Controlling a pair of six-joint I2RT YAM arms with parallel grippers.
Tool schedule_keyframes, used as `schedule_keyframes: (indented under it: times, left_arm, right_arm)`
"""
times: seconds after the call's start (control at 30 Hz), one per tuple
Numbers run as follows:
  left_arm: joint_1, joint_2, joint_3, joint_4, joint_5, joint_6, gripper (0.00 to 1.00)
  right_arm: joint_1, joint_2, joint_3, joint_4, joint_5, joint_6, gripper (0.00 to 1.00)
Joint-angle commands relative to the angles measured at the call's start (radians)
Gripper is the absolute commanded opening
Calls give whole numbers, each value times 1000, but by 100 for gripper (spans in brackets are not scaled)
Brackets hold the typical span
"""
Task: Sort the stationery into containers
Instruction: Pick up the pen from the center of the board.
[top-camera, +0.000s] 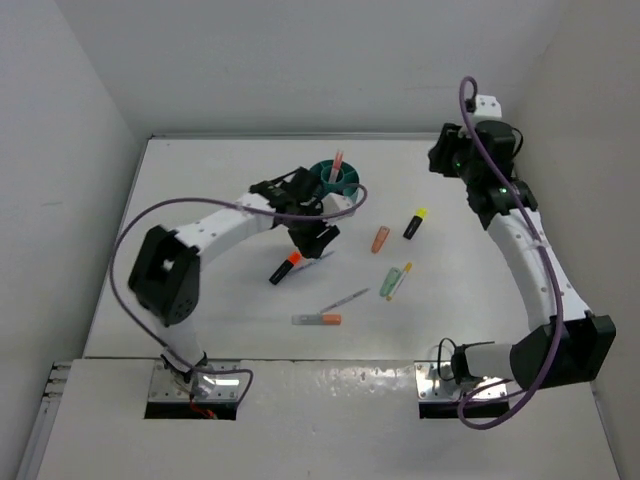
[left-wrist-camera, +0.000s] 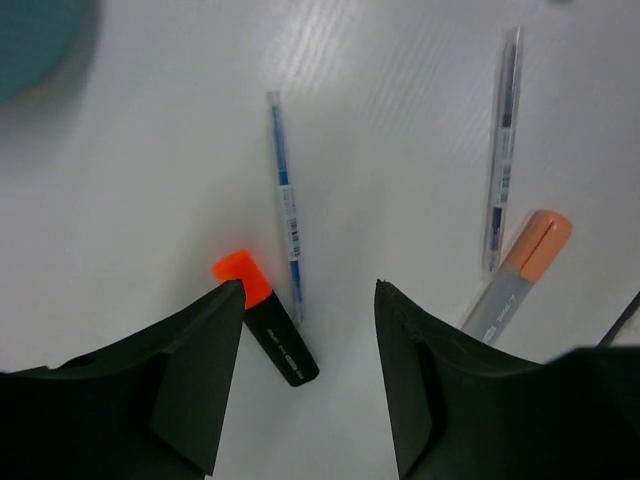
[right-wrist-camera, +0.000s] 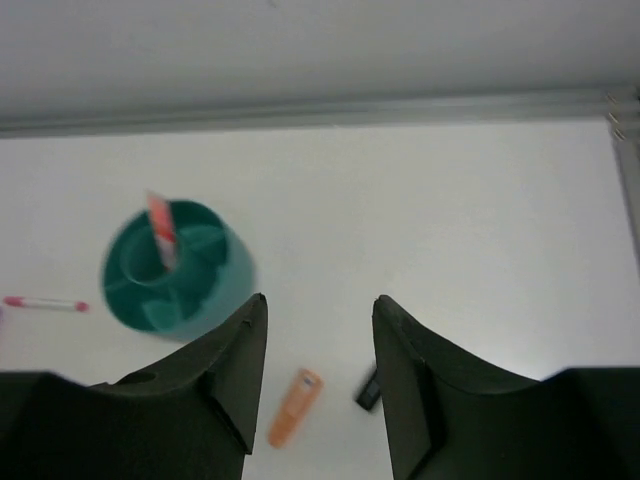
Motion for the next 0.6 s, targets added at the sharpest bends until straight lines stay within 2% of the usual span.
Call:
schedule_keyframes:
  times: [0.0,0.13,0.27,0.37,0.57]
  left_arm:
    - [-43,172,206,-242,-46,75,60]
    - [-70,427,464,-419,-90,88,60]
    - [-67,574,666,-545,-73,101,61]
    - [-85,617,714,-576,-99,134,60]
    - [-103,657,681,-567,-129,141,54]
  right_arm:
    - [-86,-32,-62,-249,-51,-37,46]
    - [-210,-116,-101,-329,-62,-28,45]
    - [-253,-165,-135,-368,-103,-16,45]
    - [-266,-191,-156,-383,-108,-10,44]
    - [-280,-214,-176,-405,-106,6,44]
